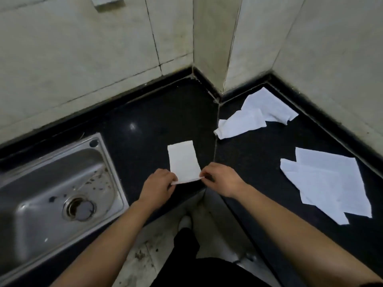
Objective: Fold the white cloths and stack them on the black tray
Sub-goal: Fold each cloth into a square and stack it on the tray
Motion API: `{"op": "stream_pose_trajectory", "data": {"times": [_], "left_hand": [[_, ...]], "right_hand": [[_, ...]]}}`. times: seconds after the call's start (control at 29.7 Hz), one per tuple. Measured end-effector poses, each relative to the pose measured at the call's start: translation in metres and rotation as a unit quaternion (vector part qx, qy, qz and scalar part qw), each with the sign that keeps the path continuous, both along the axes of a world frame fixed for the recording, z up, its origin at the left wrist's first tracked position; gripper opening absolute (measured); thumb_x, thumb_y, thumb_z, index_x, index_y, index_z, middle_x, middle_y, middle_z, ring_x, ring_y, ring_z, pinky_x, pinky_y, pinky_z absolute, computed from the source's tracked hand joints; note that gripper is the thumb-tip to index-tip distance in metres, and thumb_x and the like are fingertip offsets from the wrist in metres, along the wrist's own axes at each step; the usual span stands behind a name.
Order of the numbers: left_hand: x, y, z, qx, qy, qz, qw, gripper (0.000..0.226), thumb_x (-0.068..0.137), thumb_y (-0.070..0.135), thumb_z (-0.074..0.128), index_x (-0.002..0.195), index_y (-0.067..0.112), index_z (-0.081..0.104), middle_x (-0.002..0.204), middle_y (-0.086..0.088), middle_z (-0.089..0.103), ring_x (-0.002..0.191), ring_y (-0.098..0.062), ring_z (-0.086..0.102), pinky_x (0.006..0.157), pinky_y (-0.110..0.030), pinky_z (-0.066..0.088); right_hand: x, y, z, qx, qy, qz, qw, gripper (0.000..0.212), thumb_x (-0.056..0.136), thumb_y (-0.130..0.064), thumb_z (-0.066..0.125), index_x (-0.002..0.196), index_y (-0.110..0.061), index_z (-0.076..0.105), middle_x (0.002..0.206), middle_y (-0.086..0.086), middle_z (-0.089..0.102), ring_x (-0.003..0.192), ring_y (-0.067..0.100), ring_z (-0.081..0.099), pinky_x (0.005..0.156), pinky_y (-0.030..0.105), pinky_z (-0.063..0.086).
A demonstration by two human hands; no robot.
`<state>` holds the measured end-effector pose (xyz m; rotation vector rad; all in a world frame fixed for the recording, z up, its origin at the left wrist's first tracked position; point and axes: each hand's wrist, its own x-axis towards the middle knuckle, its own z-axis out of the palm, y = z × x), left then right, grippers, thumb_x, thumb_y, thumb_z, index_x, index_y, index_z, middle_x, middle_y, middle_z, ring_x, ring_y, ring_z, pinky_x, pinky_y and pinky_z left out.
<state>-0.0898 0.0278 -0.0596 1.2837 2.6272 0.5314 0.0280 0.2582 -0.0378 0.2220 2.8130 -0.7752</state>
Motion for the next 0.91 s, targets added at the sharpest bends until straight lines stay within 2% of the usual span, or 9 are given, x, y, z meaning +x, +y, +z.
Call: {"op": "stream_pose_trajectory", "data": {"times": [0.17, 0.3, 0.44, 0.54, 0.61, 0.67, 0.74, 0.81, 0.91], "left_hand": [[0.061, -0.035, -0.051, -0.061, -0.067, 0.009, 0.996, 0.018, 0.077, 0.014, 0.071, 0.095, 0.018, 0.071, 0.092, -0.001, 0.069, 0.092, -0.024, 0.062, 0.074, -0.035, 0.054], [0.069, -0.04, -0.059, -0.055, -0.083, 0.017, 0.995, 0.015, 0.08, 0.022, 0.068, 0.093, 0.016, 0.07, 0.093, -0.001, 0.067, 0.092, -0.024, 0.061, 0.075, -0.035, 0.054], [0.055, -0.033, -0.055, -0.09, -0.083, -0.005, 0.992, 0.023, 0.08, 0.037, 0.06, 0.091, 0.019, 0.069, 0.133, -0.004, 0.055, 0.128, -0.025, 0.044, 0.09, -0.04, 0.049], [0.042, -0.024, -0.048, -0.157, -0.113, -0.032, 0.981, 0.027, 0.083, 0.042, 0.059, 0.097, 0.02, 0.066, 0.155, -0.003, 0.034, 0.145, -0.026, 0.018, 0.103, -0.045, 0.037], [0.034, -0.018, -0.044, -0.177, -0.132, -0.037, 0.975, 0.029, 0.084, 0.046, 0.057, 0.097, 0.022, 0.064, 0.157, 0.0, 0.032, 0.145, -0.025, 0.015, 0.104, -0.043, 0.032], [0.026, -0.015, -0.04, -0.171, -0.156, -0.029, 0.972, 0.028, 0.081, 0.051, 0.053, 0.09, 0.025, 0.06, 0.154, 0.003, 0.038, 0.142, -0.023, 0.021, 0.102, -0.042, 0.031], [0.017, -0.013, -0.038, -0.154, -0.208, -0.012, 0.966, 0.025, 0.079, 0.05, 0.054, 0.083, 0.026, 0.054, 0.149, 0.005, 0.045, 0.136, -0.021, 0.029, 0.098, -0.041, 0.03], [0.005, -0.013, -0.037, -0.127, -0.269, 0.017, 0.954, 0.026, 0.075, 0.049, 0.056, 0.081, 0.023, 0.057, 0.135, 0.007, 0.057, 0.125, -0.017, 0.042, 0.093, -0.038, 0.033], [-0.01, -0.01, -0.035, -0.031, -0.368, 0.127, 0.92, 0.013, 0.079, 0.034, 0.066, 0.081, 0.022, 0.068, 0.1, 0.006, 0.07, 0.093, -0.013, 0.063, 0.081, -0.035, 0.049]], "right_hand": [[0.041, -0.027, -0.053, -0.002, -0.084, 0.084, 0.993, 0.022, 0.094, -0.034, 0.056, 0.113, -0.025, 0.065, 0.112, -0.002, 0.06, 0.102, 0.019, 0.06, 0.082, 0.029, 0.046], [0.044, -0.029, -0.059, 0.022, -0.06, 0.11, 0.992, 0.023, 0.09, -0.032, 0.056, 0.108, -0.02, 0.063, 0.12, 0.0, 0.055, 0.111, 0.021, 0.054, 0.085, 0.031, 0.043], [0.032, -0.028, -0.055, 0.046, -0.086, 0.138, 0.986, 0.026, 0.091, -0.038, 0.05, 0.109, -0.019, 0.056, 0.158, 0.002, 0.031, 0.146, 0.023, 0.025, 0.111, 0.04, 0.031], [0.02, -0.028, -0.052, 0.056, -0.133, 0.155, 0.977, 0.029, 0.094, -0.041, 0.044, 0.112, -0.02, 0.054, 0.165, 0.0, 0.017, 0.153, 0.021, 0.004, 0.119, 0.043, 0.019], [0.013, -0.029, -0.053, 0.053, -0.149, 0.158, 0.975, 0.034, 0.095, -0.043, 0.043, 0.115, -0.019, 0.055, 0.165, 0.001, 0.019, 0.153, 0.022, 0.002, 0.122, 0.044, 0.015], [0.006, -0.028, -0.053, 0.041, -0.153, 0.152, 0.976, 0.036, 0.093, -0.045, 0.04, 0.111, -0.019, 0.056, 0.161, 0.001, 0.029, 0.152, 0.023, 0.009, 0.122, 0.044, 0.015], [-0.003, -0.024, -0.05, 0.016, -0.143, 0.13, 0.981, 0.035, 0.086, -0.049, 0.035, 0.097, -0.023, 0.054, 0.136, 0.0, 0.054, 0.143, 0.025, 0.031, 0.118, 0.044, 0.026], [-0.015, -0.021, -0.043, -0.039, -0.13, 0.07, 0.988, 0.025, 0.082, -0.048, 0.039, 0.083, -0.026, 0.05, 0.099, -0.005, 0.058, 0.109, 0.024, 0.055, 0.098, 0.04, 0.044], [-0.033, -0.017, -0.042, -0.136, -0.112, -0.071, 0.982, 0.006, 0.088, -0.035, 0.056, 0.088, -0.029, 0.058, 0.091, -0.007, 0.063, 0.085, 0.015, 0.061, 0.077, 0.032, 0.051]]}}
